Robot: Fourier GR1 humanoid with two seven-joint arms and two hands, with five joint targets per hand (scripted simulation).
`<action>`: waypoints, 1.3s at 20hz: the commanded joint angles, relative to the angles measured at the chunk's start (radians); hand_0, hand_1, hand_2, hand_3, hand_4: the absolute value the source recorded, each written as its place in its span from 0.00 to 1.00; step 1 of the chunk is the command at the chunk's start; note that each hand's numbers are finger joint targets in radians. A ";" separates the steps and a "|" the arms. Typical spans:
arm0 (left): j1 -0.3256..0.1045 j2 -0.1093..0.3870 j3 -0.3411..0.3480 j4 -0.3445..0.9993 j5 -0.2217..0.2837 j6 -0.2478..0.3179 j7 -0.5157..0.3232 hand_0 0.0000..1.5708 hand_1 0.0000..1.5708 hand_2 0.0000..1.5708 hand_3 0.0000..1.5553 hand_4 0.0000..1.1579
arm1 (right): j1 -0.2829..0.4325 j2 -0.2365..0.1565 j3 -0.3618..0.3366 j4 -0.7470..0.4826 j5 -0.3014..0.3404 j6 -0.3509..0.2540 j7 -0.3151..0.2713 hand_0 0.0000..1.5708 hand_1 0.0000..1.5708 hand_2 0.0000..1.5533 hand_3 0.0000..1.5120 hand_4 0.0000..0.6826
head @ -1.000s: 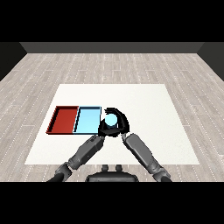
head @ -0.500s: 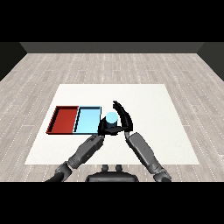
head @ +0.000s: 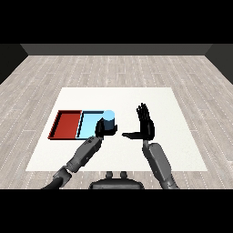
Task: Pick the blue can and put it in the blue box
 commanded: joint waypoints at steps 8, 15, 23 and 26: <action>-0.087 0.214 0.118 0.096 -0.072 0.006 0.154 1.00 1.00 1.00 0.97 0.99 | 0.151 -0.041 -0.155 -0.029 -0.128 0.100 -0.065 0.00 0.00 0.00 0.00 0.00; -0.175 0.199 0.040 0.342 -0.211 0.134 0.307 1.00 1.00 1.00 0.95 0.89 | 0.120 -0.046 -0.179 0.004 -0.140 0.112 -0.048 0.00 0.00 0.00 0.00 0.00; -0.209 0.113 -0.026 0.653 -0.278 0.153 0.577 0.47 0.47 0.44 0.31 0.79 | 0.107 -0.034 -0.211 0.057 -0.166 0.130 -0.072 0.00 0.00 0.00 0.00 0.00; -0.253 0.090 0.001 0.747 -0.289 0.130 0.585 0.42 0.42 0.37 0.05 0.79 | 0.148 -0.009 -0.196 0.098 -0.144 0.143 -0.126 0.00 0.00 0.00 0.00 0.00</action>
